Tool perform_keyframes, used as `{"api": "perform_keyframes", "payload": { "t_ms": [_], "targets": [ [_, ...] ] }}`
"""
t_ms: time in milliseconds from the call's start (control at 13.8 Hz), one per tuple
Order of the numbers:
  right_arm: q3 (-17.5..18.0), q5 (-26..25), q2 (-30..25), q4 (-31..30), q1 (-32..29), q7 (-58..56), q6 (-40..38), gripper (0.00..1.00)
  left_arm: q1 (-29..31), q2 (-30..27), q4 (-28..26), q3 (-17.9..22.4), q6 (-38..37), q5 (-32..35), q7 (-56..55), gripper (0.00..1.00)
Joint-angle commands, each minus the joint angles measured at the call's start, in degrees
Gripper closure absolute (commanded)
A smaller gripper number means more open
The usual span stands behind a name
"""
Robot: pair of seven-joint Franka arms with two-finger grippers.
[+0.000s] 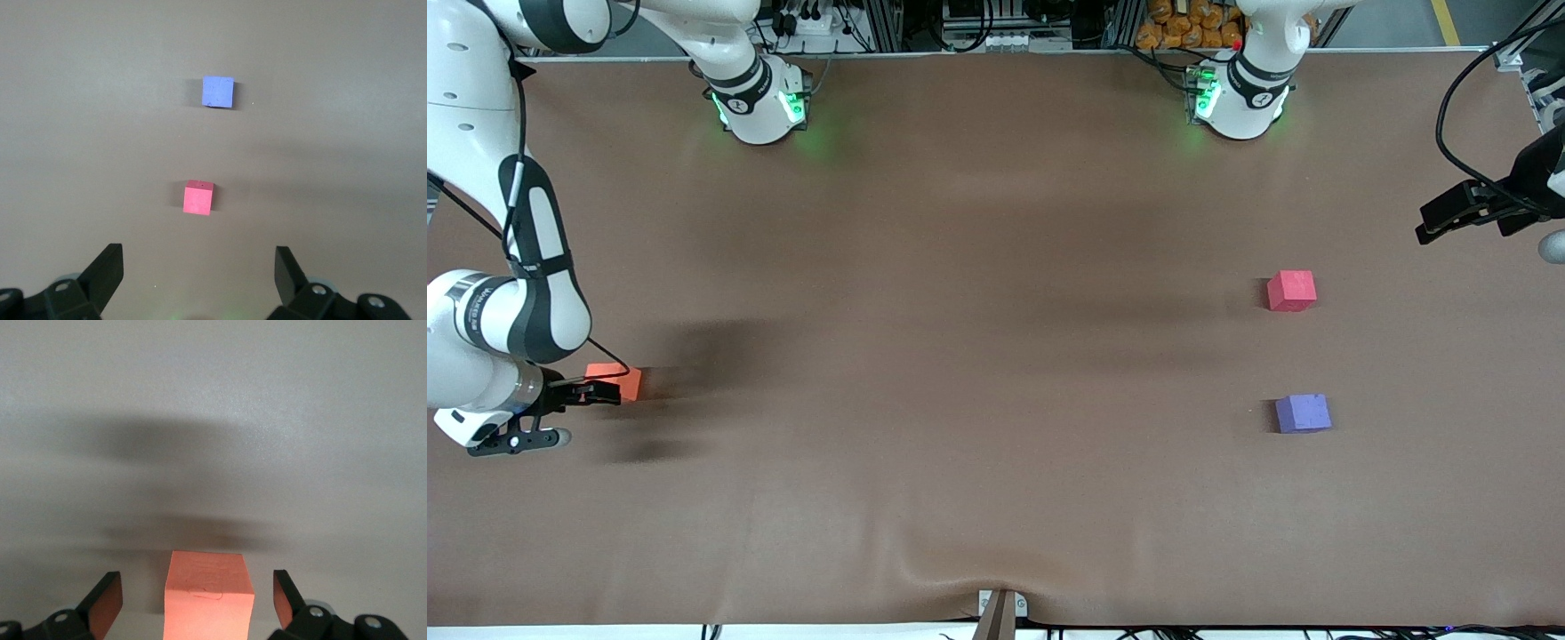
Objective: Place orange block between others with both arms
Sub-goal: 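Close the right gripper on the orange cube and lift it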
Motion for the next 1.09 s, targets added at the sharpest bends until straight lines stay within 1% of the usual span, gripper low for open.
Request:
{"api": "perform_keyframes", "payload": {
  "t_ms": [0, 217, 434, 579, 868, 1013],
  "targets": [
    [0.18, -0.84, -0.30, -1.72, -0.43, 0.93, -0.12, 0.00, 0.20, -0.91, 0.08, -0.21, -0.41, 0.62, -0.68, 0.00],
    [0.09, -0.84, -0.04, -2.16, -1.05, 2.34, -0.20, 0.00, 0.20, -0.82, 0.08, -0.21, -0.33, 0.62, -0.68, 0.00],
    [-1.13, -1.89, 0.05, -3.22, -1.31, 2.34, 0.06, 0.00, 0.02, -0.74, 0.08, -0.21, -0.24, 0.62, -0.68, 0.00],
    [-1.23, -1.99, 0.05, -3.57, -1.49, 2.78, 0.23, 0.00, -0.06, -0.65, 0.00, -0.21, -0.24, 0.62, -0.77, 0.00],
    [-1.14, -1.99, 0.05, -5.85, -0.44, 9.10, 2.52, 0.00, 0.02, -0.65, 0.00, -0.21, -0.24, 0.62, -0.68, 0.00],
    [-1.14, -1.99, -0.04, -6.20, -0.17, 9.20, 2.61, 0.00, 0.02, -0.65, -0.09, -0.21, -0.24, 0.62, -0.68, 0.00]
  ]
}}
